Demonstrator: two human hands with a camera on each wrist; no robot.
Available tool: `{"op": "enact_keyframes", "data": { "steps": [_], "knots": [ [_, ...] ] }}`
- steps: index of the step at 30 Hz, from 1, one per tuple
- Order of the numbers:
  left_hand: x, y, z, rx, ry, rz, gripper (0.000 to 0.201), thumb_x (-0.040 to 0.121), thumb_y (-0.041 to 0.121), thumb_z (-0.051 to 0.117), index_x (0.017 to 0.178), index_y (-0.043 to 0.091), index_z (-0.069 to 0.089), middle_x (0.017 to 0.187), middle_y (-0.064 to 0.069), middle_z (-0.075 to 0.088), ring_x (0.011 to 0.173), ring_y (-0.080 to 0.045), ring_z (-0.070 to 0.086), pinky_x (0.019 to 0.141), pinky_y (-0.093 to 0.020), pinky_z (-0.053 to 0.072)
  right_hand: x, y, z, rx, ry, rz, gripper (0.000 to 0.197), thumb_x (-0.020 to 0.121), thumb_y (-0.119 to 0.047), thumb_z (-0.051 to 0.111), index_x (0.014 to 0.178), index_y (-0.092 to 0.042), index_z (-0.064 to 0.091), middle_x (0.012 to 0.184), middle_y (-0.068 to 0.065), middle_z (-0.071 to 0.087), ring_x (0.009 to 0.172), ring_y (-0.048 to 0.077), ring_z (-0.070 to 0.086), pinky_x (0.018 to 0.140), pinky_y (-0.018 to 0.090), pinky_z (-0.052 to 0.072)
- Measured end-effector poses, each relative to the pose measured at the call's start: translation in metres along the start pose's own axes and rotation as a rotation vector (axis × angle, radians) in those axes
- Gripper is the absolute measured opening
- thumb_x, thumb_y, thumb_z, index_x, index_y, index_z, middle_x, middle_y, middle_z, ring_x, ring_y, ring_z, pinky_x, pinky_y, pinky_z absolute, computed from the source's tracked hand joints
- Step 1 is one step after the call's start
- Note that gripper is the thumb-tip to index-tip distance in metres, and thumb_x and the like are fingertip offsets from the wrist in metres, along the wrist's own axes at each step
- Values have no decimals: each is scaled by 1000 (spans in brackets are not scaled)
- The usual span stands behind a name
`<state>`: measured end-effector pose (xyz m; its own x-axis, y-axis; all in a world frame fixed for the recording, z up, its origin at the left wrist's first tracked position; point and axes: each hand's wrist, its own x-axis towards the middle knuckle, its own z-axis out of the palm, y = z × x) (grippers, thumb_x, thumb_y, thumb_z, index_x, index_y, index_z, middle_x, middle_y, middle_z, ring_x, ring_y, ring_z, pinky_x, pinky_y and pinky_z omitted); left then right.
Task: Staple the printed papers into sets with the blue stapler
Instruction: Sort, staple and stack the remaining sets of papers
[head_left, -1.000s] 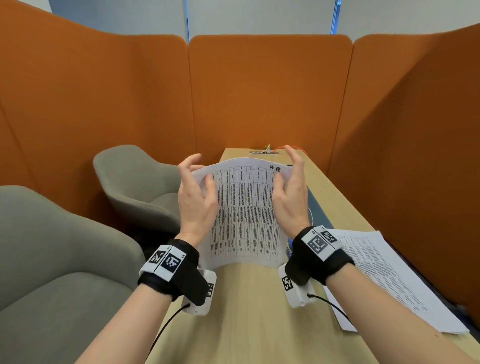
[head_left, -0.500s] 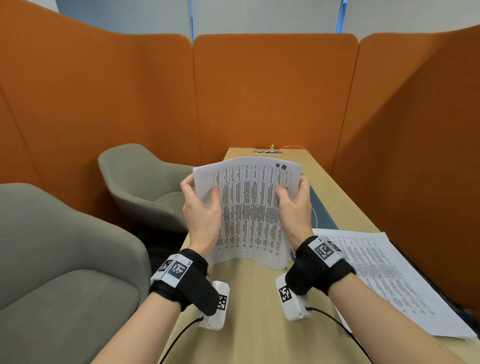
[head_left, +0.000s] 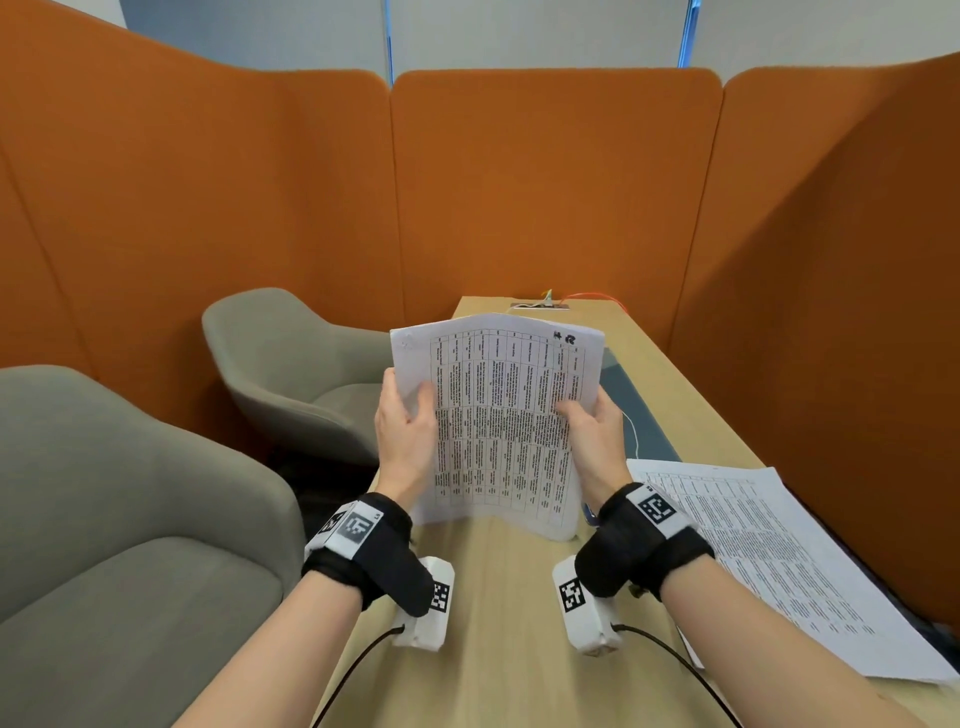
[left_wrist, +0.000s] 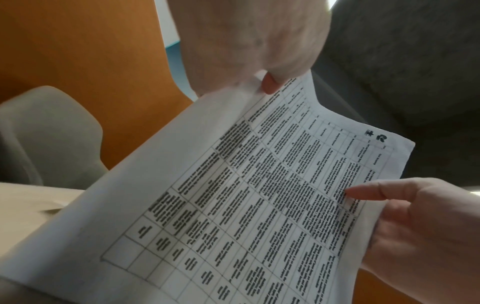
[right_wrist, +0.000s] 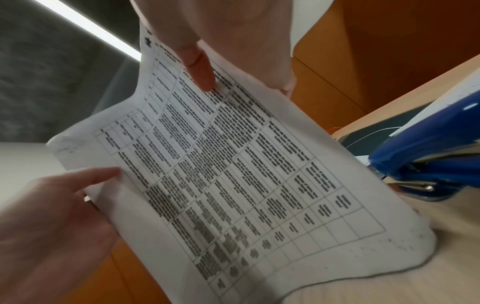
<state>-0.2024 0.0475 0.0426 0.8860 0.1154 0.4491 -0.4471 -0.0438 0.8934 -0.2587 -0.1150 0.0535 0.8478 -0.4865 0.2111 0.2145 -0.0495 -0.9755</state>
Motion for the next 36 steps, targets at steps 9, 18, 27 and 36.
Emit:
{"op": "enact_keyframes", "data": {
  "steps": [9,18,27,36],
  "knots": [
    [7,27,-18,64,-186,-19,19,98,17,48,114,27,49,105,17,60,100,-2,58,79,-26,48,-9,-29,-33,-180,-111,4,31,92,-5,44,110,-25,59,107,0,68,95,20,66,85,42,54],
    [-32,-53,-29,135,-609,-627,38,86,-3,43,114,17,59,123,-5,63,114,-26,59,103,-45,44,-42,47,-53,-319,-204,464,34,90,8,42,117,-9,54,101,16,67,89,32,65,74,42,57],
    [-31,-80,-22,196,-438,-794,28,97,-1,37,120,-5,53,125,-17,58,119,-36,54,94,-38,43,-34,75,-49,-475,-236,480,36,89,-3,44,119,-15,58,105,7,67,96,27,65,89,42,54],
    [-32,-90,-26,231,-369,-741,30,97,10,41,123,8,56,113,-8,67,98,-26,64,73,-30,51,18,42,-63,-1259,-223,252,41,97,-37,43,122,-5,49,110,15,58,93,29,61,75,31,47]
  ]
}}
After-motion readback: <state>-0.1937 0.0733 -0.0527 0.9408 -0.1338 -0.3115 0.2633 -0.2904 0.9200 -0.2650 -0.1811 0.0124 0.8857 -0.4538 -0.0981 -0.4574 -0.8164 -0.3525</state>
